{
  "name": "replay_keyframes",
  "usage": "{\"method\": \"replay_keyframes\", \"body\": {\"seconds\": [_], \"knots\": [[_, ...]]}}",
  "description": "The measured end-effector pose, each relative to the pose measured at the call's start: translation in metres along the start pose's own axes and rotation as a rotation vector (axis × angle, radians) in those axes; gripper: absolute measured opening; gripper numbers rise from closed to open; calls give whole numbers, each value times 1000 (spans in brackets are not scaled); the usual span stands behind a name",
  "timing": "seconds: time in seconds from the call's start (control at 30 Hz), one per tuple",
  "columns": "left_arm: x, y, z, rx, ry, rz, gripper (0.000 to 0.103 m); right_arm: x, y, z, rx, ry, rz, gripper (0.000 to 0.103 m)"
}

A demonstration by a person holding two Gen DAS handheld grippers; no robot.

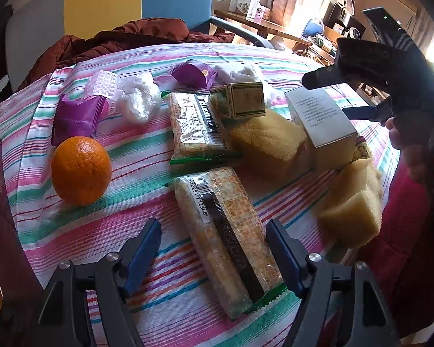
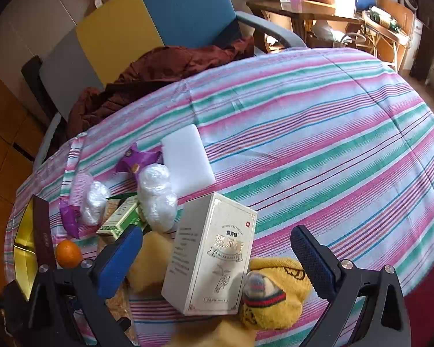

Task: Organize objects
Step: 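Grasp the cracker packet with the left tool while the right tool grasps the white box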

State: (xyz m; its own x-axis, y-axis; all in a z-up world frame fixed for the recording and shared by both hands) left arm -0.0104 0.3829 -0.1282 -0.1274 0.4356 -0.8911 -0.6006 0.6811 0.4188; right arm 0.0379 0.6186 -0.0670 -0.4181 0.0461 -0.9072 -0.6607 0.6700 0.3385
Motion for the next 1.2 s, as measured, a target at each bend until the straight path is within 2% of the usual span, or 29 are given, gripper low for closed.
{"method": "replay_keyframes", "body": {"seconds": [0.03,0.1,0.13,0.2,0.23,0.4,0.53,0.67,0.73,0.8,0.87,0.97,1.03,1.2], "knots": [[-1,0,-2,-5,2,0,68,8,2,2,9,9,-25,103],[-4,1,-7,-23,-11,5,50,21,2,4,17,26,-68,103],[-5,0,-9,-29,-20,3,48,25,1,4,16,34,-87,100],[-8,-3,-13,-36,-24,4,46,35,-6,1,8,55,-141,69],[-9,-5,-14,-38,-22,8,46,36,-9,-1,4,58,-143,65],[-26,-15,-16,-26,-12,41,38,5,-9,-8,-15,44,-46,54],[-38,-19,-18,-25,-24,65,26,-27,-12,-17,-55,0,47,52],[-54,-21,-22,-21,-25,93,22,-55,-17,-33,-109,-18,128,52],[-56,-23,-23,-22,-26,93,22,-66,-20,-45,-142,-32,167,51],[-57,-25,-27,-39,-24,91,28,-77,-23,-57,-172,-25,198,51],[-54,-27,-27,-37,-31,63,46,-84,-26,-66,-191,-28,219,51],[-49,-32,-26,-46,-43,31,52,-90,-31,-78,-211,-17,231,52],[-44,-35,-24,-33,-29,11,66,-92,-36,-85,-221,-2,232,52],[-31,-37,-22,10,83,-13,66,-89,-52,-99,-241,35,221,52]]}}
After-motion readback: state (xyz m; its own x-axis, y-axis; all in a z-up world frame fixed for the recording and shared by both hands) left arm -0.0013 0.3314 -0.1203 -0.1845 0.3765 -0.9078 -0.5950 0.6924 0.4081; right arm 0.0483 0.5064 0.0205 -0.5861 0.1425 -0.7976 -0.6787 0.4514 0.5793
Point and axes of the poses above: each gripper's, at about its wrist camera, not at the fingertips, and x roughly the way its jaws point, z to its right, y to its top, the point moved 5 cm from there along x, roughly the way its jaws point, and after that the axes turned 6 degrees about -z, right-handed, at the moved point
